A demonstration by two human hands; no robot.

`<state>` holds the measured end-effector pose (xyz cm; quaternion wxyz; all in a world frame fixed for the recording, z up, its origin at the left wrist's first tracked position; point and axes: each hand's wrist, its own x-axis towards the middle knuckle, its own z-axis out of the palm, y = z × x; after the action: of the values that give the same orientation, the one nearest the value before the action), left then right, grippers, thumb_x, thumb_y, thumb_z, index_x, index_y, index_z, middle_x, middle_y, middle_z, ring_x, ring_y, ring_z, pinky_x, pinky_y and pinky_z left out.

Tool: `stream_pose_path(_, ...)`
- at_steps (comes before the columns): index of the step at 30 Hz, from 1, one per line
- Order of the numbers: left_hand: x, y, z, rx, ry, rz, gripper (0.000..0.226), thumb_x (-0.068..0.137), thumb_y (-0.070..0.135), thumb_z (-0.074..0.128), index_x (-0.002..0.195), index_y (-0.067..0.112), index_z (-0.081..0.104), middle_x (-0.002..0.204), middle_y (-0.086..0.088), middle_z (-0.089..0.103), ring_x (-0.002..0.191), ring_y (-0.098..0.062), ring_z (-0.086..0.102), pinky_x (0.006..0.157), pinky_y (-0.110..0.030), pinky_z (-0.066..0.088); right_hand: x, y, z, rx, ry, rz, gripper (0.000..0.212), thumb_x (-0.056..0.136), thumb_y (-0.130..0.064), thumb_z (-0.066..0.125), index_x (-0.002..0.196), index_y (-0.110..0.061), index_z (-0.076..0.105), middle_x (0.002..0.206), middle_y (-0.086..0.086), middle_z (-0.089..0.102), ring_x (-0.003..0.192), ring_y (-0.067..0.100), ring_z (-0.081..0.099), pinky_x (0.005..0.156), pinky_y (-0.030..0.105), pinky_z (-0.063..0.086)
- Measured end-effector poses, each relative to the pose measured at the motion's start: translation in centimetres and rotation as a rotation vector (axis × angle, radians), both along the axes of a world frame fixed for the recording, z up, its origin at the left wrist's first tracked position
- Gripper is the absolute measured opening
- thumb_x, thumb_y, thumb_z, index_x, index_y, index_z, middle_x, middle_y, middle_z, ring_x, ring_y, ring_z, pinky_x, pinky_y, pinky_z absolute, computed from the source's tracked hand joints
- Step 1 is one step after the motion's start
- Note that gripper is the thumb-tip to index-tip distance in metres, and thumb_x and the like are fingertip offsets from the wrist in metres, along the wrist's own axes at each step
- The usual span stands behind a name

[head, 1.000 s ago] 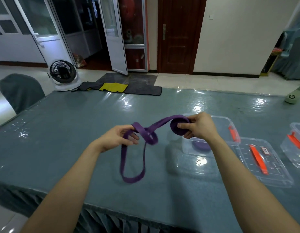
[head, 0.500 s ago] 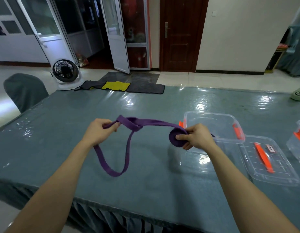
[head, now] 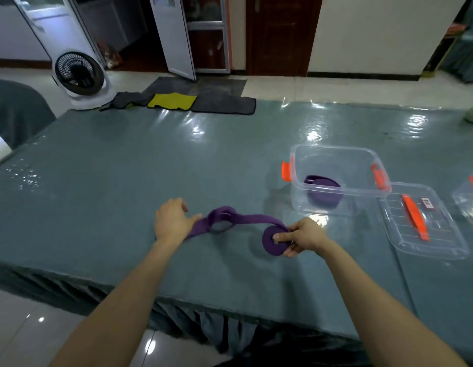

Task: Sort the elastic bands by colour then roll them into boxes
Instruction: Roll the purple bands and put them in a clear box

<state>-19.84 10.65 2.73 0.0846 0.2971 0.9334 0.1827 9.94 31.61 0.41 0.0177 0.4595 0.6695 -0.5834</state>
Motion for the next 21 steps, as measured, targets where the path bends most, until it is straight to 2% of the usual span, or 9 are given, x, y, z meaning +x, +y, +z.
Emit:
stream_pose_path(1,1.2,0.3,-1.4,0.038,-0.116,-0.018,0.043,0.095,0.055,0.078,0.106,0.013,0.076,0.111,-0.012,0.077,0.113,-0.035,0.072,0.097,-0.044,0.055,0.4,-0.4,-1.2,-0.017,-0.038,0.006,0.026,0.084,-0.019,0.093,0.095,0.002,0.083,0.081,0.028,0.078,0.060,0.031,0.078,0.059,0.033,0.065)
stream_pose_path(3,3.3,0.9,-4.4,0.041,-0.340,-0.060,0.049,0.106,0.054,0.065,0.120,0.009,0.078,0.120,-0.011,0.080,0.120,-0.033,0.072,0.102,-0.043,0.055,1.2,-1.2,-3.5,-0.042,-0.109,0.023,0.032,0.086,-0.017,0.092,0.100,0.008,0.078,0.082,0.031,0.077,0.057,0.031,0.076,0.059,0.037,0.067)
stream_pose_path(4,4.5,1.1,-5.5,0.045,-0.420,-0.062,0.054,0.106,0.055,0.064,0.131,0.008,0.073,0.129,-0.011,0.077,0.126,-0.031,0.070,0.107,-0.043,0.054,1.6,-1.7,-4.5,-0.065,-0.125,0.017,0.033,0.086,-0.015,0.091,0.101,0.010,0.076,0.080,0.032,0.076,0.055,0.031,0.075,0.058,0.039,0.066)
stream_pose_path(6,6.1,1.7,-7.3,0.102,-0.521,-0.001,0.062,0.100,0.058,0.071,0.137,0.008,0.067,0.131,-0.009,0.074,0.126,-0.029,0.069,0.109,-0.045,0.053,2.4,-2.6,-6.0,-0.101,-0.125,-0.033,0.035,0.086,-0.013,0.091,0.101,0.014,0.072,0.073,0.031,0.074,0.050,0.029,0.074,0.053,0.038,0.065)
stream_pose_path(11,7.9,5.2,-8.9,0.241,-0.580,0.121,0.052,0.090,0.054,0.084,0.124,0.021,0.063,0.102,0.008,0.071,0.104,-0.020,0.069,0.091,-0.035,0.050,3.2,-2.9,-6.5,-0.096,-0.125,-0.021,0.036,0.088,-0.016,0.090,0.101,0.013,0.073,0.070,0.029,0.074,0.050,0.028,0.074,0.052,0.035,0.064)
stream_pose_path(14,7.8,7.1,-9.2,0.244,-0.549,0.179,0.046,0.093,0.036,0.085,0.126,0.014,0.062,0.111,-0.002,0.074,0.110,-0.027,0.071,0.095,-0.035,0.053,3.2,-2.8,-6.1,-0.075,-0.153,0.043,0.041,0.086,-0.019,0.091,0.103,0.013,0.073,0.076,0.030,0.076,0.055,0.030,0.075,0.056,0.037,0.065)
stream_pose_path(17,6.5,8.2,-8.8,0.223,-0.604,0.241,0.028,0.090,0.015,0.084,0.111,0.011,0.065,0.116,-0.011,0.076,0.116,-0.034,0.073,0.102,-0.043,0.057,3.2,-2.8,-5.7,-0.060,-0.198,0.131,0.042,0.086,-0.021,0.092,0.103,0.012,0.072,0.078,0.030,0.077,0.061,0.033,0.076,0.066,0.043,0.067)
stream_pose_path(19,5.2,8.6,-8.0,0.303,-0.742,0.173,0.028,0.087,-0.002,0.084,0.109,0.002,0.066,0.116,-0.021,0.077,0.116,-0.039,0.074,0.104,-0.050,0.059,3.1,-2.9,-5.5,-0.056,-0.224,0.178,0.041,0.085,-0.021,0.092,0.102,0.012,0.072,0.076,0.029,0.076,0.061,0.033,0.076,0.068,0.046,0.067)
stream_pose_path(21,3.7,8.5,-6.3,0.376,-0.757,0.041,0.039,0.084,0.002,0.092,0.111,0.001,0.065,0.110,-0.019,0.078,0.101,-0.032,0.076,0.097,-0.046,0.062,2.9,-3.0,-5.4,-0.031,-0.242,0.200,0.040,0.085,-0.023,0.093,0.098,0.009,0.073,0.072,0.026,0.077,0.058,0.030,0.076,0.064,0.042,0.067)
